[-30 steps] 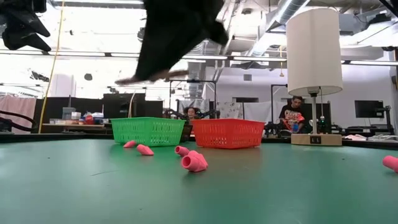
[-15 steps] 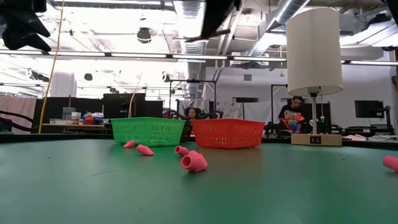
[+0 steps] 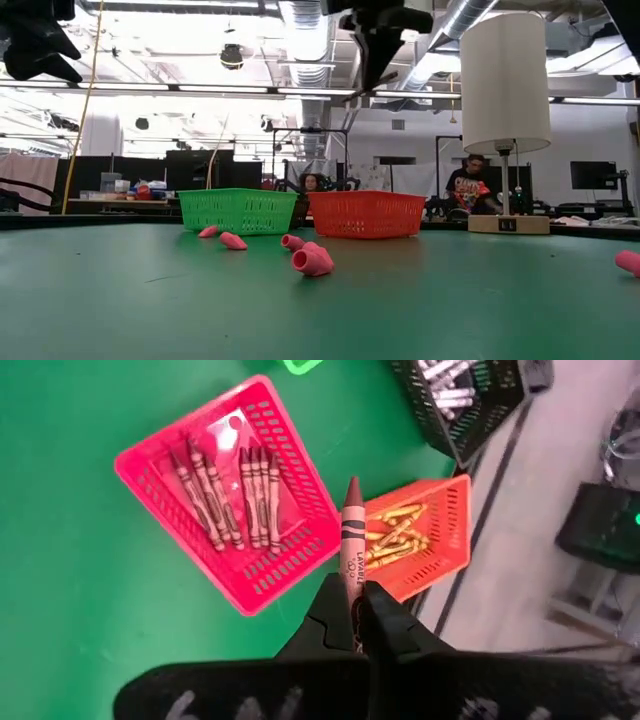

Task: Sort crayons
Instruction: Put the brown crayon into the bin

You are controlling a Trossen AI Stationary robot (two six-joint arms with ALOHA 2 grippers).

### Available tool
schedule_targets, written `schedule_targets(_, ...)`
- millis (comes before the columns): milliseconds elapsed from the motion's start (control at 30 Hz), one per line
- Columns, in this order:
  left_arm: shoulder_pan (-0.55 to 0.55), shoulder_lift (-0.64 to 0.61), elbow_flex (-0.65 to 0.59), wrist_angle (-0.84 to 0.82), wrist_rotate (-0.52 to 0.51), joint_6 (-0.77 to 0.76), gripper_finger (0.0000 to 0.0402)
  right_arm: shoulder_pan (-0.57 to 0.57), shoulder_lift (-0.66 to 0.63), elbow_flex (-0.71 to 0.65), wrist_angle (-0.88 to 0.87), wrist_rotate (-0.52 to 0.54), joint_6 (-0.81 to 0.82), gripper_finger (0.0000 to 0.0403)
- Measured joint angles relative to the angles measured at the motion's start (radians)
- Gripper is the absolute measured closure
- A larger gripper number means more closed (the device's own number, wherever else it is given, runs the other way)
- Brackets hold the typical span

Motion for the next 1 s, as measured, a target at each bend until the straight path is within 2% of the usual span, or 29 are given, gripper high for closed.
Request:
schedule_targets(133, 0.000, 0.000, 0.000, 0.001, 0.000, -0.002, 0.0189, -0.053, 0.000, -0.008, 0.013, -0.005, -0.130, 0.0403)
schedule_targets(233, 0.000, 0.000, 0.000, 0.003, 0.000, -0.010, 0.0189, -0.093, -0.002, -0.063, 0.066, -0.015, -0.201, 0.0403)
schedule_targets(467, 0.000, 0.000, 0.000, 0.003, 0.000, -0.004, 0.0189, -0.156, 0.001, -0.241, 0.181, -0.141, -0.300, 0.0403)
schedule_targets(767, 0.000, 0.000, 0.000, 0.004, 0.000, -0.029, 0.0189, -0.157, 0.000, -0.420, 0.365, -0.242, -0.413, 0.0403)
schedule_targets(1000, 0.000, 0.000, 0.000, 0.004, 0.000, -0.044, 0.0189, -0.138, -0.001, -0.489, 0.482, -0.301, -0.441, 0.0403)
